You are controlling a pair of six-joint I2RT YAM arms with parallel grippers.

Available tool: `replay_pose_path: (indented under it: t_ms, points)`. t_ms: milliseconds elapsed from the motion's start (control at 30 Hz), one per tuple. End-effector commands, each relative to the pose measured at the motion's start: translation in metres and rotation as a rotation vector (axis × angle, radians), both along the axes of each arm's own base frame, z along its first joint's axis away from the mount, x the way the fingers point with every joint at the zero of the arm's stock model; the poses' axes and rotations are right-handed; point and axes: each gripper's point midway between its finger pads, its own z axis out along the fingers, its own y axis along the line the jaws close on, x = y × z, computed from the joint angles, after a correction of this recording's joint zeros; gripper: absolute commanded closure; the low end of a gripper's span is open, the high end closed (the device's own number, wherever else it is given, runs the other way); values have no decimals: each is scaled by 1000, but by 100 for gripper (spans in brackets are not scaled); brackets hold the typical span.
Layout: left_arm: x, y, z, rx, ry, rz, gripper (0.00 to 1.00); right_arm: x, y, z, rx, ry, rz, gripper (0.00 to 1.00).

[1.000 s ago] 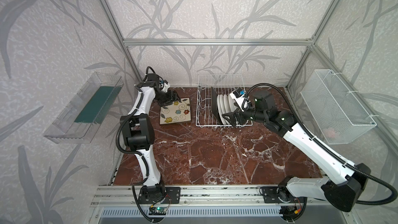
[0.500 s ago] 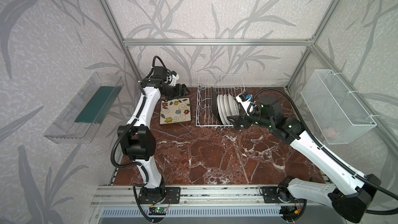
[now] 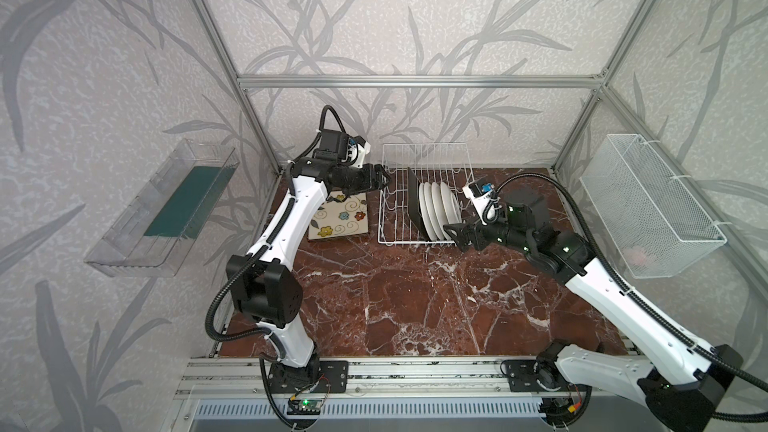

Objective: Unload the plates from the dish rack
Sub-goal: 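Raise the left gripper and move it over the dark square plate in the rack, then close the left gripper on the top edge of the dark square plate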

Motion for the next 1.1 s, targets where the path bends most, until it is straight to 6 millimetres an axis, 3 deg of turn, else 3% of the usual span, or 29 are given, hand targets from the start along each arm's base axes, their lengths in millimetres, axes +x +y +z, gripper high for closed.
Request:
replay_pose_path:
  t_ms: [0, 167, 467, 767, 1067]
  points:
    - [3, -15, -8, 14, 12, 16, 22, -6, -5, 3, 12, 1, -15, 1]
    - [2, -40, -22, 67, 15, -14, 25, -8, -8, 1, 12, 3, -21, 1]
    - [6, -66, -58, 108, 65, -24, 34, -8, -7, -5, 10, 26, -24, 1]
    - [15, -74, -72, 129, 83, -21, 52, -3, -8, -10, -21, 16, -30, 1]
    - [19, -80, -83, 130, 120, -43, 57, 1, -6, -10, -22, 9, -22, 1]
